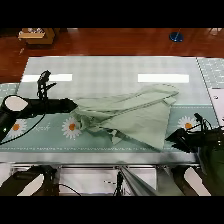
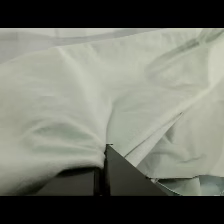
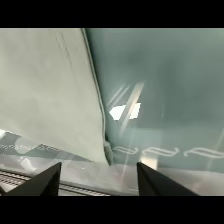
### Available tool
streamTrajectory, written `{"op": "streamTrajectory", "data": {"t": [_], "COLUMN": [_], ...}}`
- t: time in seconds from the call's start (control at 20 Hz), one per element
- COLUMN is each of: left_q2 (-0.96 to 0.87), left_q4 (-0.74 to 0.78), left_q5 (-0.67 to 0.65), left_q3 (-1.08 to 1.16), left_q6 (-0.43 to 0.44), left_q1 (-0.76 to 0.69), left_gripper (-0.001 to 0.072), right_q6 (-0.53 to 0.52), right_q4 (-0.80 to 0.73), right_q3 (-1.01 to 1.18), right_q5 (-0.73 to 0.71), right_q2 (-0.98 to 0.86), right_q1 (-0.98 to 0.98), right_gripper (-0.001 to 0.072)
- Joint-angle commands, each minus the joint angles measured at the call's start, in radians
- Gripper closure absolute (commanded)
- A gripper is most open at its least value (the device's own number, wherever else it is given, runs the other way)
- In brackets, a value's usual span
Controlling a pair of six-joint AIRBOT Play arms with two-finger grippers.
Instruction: Fold the shirts.
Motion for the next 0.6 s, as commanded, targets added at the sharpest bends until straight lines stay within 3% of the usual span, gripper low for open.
{"op": "streamTrajectory", "data": {"t": [0.0, 0.4, 0.55], "left_q2": [-0.001, -0.001, -0.001], "left_q4": [0.0, 0.0, 0.0], "left_q5": [0.0, 0.0, 0.001], "left_q3": [-0.001, -0.001, -0.001], "left_q6": [0.0, 0.0, 0.0], "left_q1": [0.0, 0.0, 0.0], "left_gripper": [0.0679, 0.0678, 0.0679], "right_q6": [0.031, 0.296, 0.38], "right_q4": [0.016, -0.078, -0.087], "right_q3": [-0.019, -0.057, -0.057], "right_q5": [-0.006, -0.216, -0.288], "right_q2": [0.001, 0.001, 0.001], "right_q1": [0.011, 0.293, 0.351], "right_gripper": [0.0147, 0.0155, 0.0199]}}
